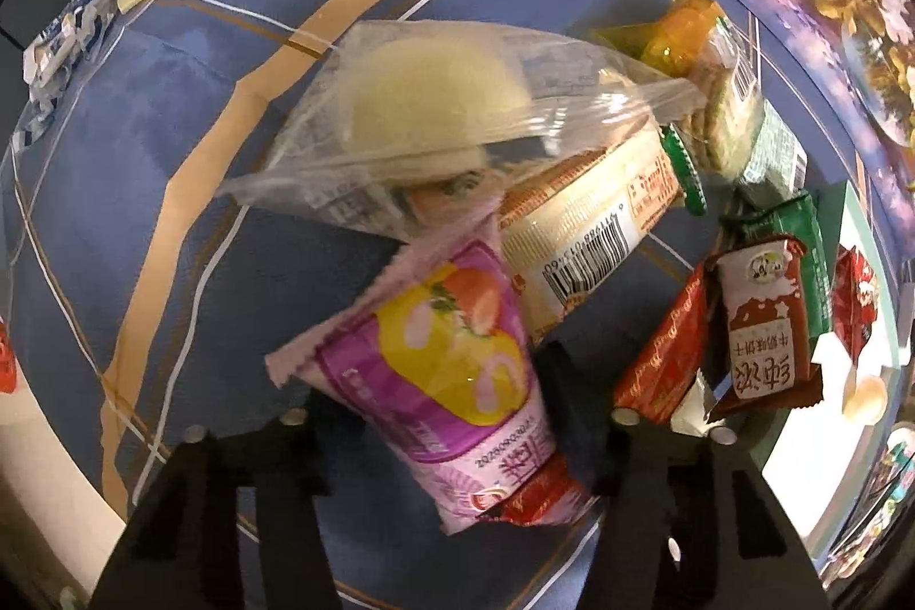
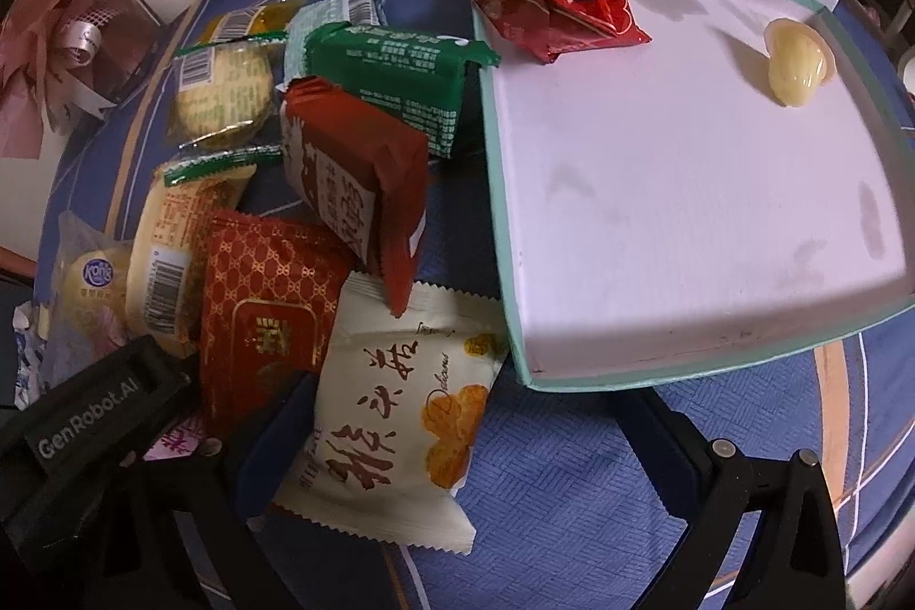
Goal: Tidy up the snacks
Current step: 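Grasp the pink-purple cake packet with the left gripper while the right gripper grasps the white orange-print packet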
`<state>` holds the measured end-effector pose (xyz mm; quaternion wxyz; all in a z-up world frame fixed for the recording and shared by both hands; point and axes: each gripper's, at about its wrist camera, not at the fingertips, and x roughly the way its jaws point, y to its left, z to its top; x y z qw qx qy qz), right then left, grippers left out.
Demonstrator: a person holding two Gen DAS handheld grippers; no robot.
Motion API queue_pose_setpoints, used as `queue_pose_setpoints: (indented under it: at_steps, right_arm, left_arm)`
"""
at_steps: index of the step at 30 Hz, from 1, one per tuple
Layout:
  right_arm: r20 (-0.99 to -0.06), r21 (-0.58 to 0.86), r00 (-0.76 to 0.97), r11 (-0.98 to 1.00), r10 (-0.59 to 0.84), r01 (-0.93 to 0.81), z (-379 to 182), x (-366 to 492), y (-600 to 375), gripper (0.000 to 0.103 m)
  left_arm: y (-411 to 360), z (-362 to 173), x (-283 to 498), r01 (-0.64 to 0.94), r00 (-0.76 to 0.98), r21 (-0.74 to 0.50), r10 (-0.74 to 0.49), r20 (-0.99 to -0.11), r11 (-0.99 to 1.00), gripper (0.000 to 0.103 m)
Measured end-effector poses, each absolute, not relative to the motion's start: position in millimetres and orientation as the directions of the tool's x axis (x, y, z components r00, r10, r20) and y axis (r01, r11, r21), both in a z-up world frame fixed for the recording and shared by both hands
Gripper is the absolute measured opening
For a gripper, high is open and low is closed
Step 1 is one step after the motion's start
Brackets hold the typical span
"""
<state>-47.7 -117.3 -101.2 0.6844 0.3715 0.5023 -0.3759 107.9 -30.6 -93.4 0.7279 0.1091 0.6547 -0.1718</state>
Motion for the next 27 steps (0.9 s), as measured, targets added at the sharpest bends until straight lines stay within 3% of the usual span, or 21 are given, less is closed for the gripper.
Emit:
queue_pose_setpoints:
  at_steps: [10, 12, 17, 22, 27]
  right_arm:
    - [-0.971, 0.042, 0.152, 0.497, -0.184, 0.867, -100.2, -60.8, -99.5, 0.074]
    - [-0.971, 0.037, 0.151, 0.507, -0.186, 0.861, -99.1, -60.8, -96.7, 0.064]
    - [-0.970, 0.032, 0.158, 0.546, -0.185, 0.837, -97.3, -54.6, -86.0, 0.057]
    - [-0.973, 0.034, 0.159, 0.574, -0.169, 0.818, -95.3, -52.7, -73.9, 0.056]
    - [-0.968, 0.138, 0.231, 0.560, -0.099, 0.817, -88.6, -57.1, -69.2, 0.055]
  left_arm:
    - [-35.0, -91.9, 73.7, 0.442, 0.108, -0.015, -0.070, -0.992, 0.897, 0.050]
    - [-35.2, -91.4, 69.7, 0.447, 0.106, -0.014, -0.068, -0.992, 0.895, 0.050]
    - [-37.3, -94.1, 60.5, 0.461, 0.104, -0.009, -0.064, -0.992, 0.887, 0.048]
    - [-30.8, -91.9, 58.5, 0.455, 0.091, -0.019, -0.068, -0.994, 0.890, 0.046]
    - [-23.2, -90.9, 69.7, 0.440, 0.077, -0.040, -0.083, -0.994, 0.897, 0.044]
